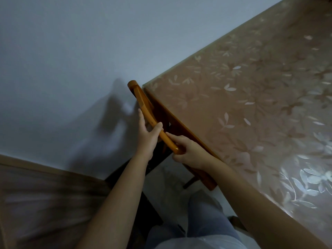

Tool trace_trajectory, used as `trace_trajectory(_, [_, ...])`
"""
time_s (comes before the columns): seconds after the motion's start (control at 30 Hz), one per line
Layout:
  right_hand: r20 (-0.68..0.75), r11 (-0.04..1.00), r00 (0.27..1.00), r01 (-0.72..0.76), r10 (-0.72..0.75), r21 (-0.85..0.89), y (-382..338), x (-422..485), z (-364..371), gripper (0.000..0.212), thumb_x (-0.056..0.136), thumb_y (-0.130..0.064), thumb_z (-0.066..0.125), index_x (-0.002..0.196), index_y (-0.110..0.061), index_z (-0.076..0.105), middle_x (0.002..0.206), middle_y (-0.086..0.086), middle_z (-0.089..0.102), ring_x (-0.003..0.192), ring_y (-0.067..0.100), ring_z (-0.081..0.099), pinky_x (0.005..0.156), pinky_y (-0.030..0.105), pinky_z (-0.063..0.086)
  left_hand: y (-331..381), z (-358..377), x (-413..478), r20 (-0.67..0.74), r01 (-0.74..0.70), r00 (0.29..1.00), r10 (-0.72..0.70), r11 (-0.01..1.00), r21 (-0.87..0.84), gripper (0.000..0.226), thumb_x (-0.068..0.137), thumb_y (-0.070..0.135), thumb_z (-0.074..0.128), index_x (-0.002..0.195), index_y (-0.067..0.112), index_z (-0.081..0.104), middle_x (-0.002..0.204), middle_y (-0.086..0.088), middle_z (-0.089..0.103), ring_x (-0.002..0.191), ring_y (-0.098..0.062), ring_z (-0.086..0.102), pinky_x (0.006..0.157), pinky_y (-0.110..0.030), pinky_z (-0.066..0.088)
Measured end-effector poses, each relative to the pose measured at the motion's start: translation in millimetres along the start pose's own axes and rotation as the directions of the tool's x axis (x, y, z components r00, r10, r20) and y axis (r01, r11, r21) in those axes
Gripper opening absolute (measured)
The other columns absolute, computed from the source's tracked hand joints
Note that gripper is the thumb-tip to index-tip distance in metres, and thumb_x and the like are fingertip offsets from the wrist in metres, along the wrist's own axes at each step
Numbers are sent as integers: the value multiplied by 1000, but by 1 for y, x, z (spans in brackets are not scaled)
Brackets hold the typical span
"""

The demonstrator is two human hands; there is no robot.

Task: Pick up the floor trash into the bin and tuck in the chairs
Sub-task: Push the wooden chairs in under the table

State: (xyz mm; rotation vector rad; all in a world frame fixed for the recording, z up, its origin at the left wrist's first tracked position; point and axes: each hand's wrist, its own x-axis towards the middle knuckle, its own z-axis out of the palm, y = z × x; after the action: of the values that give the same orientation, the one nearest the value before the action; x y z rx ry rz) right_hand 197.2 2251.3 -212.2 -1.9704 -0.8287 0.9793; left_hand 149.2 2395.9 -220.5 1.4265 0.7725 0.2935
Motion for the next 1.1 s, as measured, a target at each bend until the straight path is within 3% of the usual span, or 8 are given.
trace_trajectory(0.07, [-12, 999, 1000, 7, -8, -37, -1, -3, 2, 74, 83, -13, 60, 139, -41, 23, 105, -8, 42, 91, 12, 47, 82, 30, 44, 0, -1, 2, 8, -7, 1000, 7, 1000, 5, 80, 91, 14, 56, 146, 35, 3, 149, -3, 29, 82, 9, 52, 59, -12, 52])
trace_trajectory(0.17, [-37, 997, 999, 34, -37, -64, 0, -4, 1, 75, 81, -9, 61, 139, -39, 25, 108, -6, 44, 96, 13, 49, 85, 31, 46, 1, -2, 2, 12, -27, 1000, 27, 1000, -1, 80, 90, 11, 57, 147, 34, 5, 150, -4, 27, 83, 8, 52, 55, -10, 50])
trace_trajectory(0.3, [-65, 990, 994, 75, -83, -123, 4, 0, 0, 76, 77, -10, 63, 139, -38, 28, 100, -10, 44, 81, 11, 48, 76, 28, 44, 6, 0, 2, -29, -6, 1000, 7, 1000, 30, 83, 86, 9, 59, 145, 38, 9, 148, -5, 31, 121, -22, 47, 85, -41, 54])
trace_trajectory(0.43, [-52, 989, 994, 88, -95, -119, 5, 1, -1, 76, 77, -11, 63, 138, -39, 28, 103, -9, 43, 83, 12, 49, 78, 29, 46, 7, 0, 2, -39, 8, 999, -7, 999, 33, 85, 84, 8, 60, 145, 40, 10, 147, -5, 31, 125, -27, 43, 88, -50, 50])
trace_trajectory(0.7, [-26, 990, 996, 82, -86, -113, 5, -3, -14, 71, 79, -8, 61, 137, -37, 33, 106, -2, 45, 80, 5, 50, 72, 16, 41, 6, 8, 3, -40, -32, 999, 35, 998, 61, 88, 85, 6, 61, 146, 36, 5, 151, -4, 25, 120, -22, 48, 79, -31, 53])
trace_trajectory(0.8, [-22, 992, 997, 76, -78, -101, 6, -3, -15, 71, 79, -9, 62, 137, -37, 32, 107, -2, 45, 85, 9, 51, 78, 21, 44, 6, 8, 2, -35, -25, 999, 27, 999, 42, 86, 86, 6, 60, 146, 35, 6, 151, -5, 25, 105, -12, 52, 56, -12, 50])
trace_trajectory(1.0, [-11, 994, 997, 72, -73, -87, 8, -4, -14, 73, 79, -11, 62, 136, -44, 30, 109, -4, 45, 91, 8, 51, 85, 28, 46, 5, 6, 1, -5, -26, 1000, 26, 999, 30, 84, 88, 11, 60, 146, 36, 5, 151, -5, 24, 120, -20, 44, 54, -12, 51])
trace_trajectory(1.1, [-7, 997, 999, 45, -46, -65, 9, -3, -14, 72, 80, -11, 62, 136, -43, 30, 109, -8, 45, 98, 7, 50, 85, 25, 43, 4, 5, 0, 13, -39, 999, 39, 999, 37, 84, 88, 13, 60, 146, 37, 4, 151, -5, 25, 94, -3, 53, 54, -12, 52])
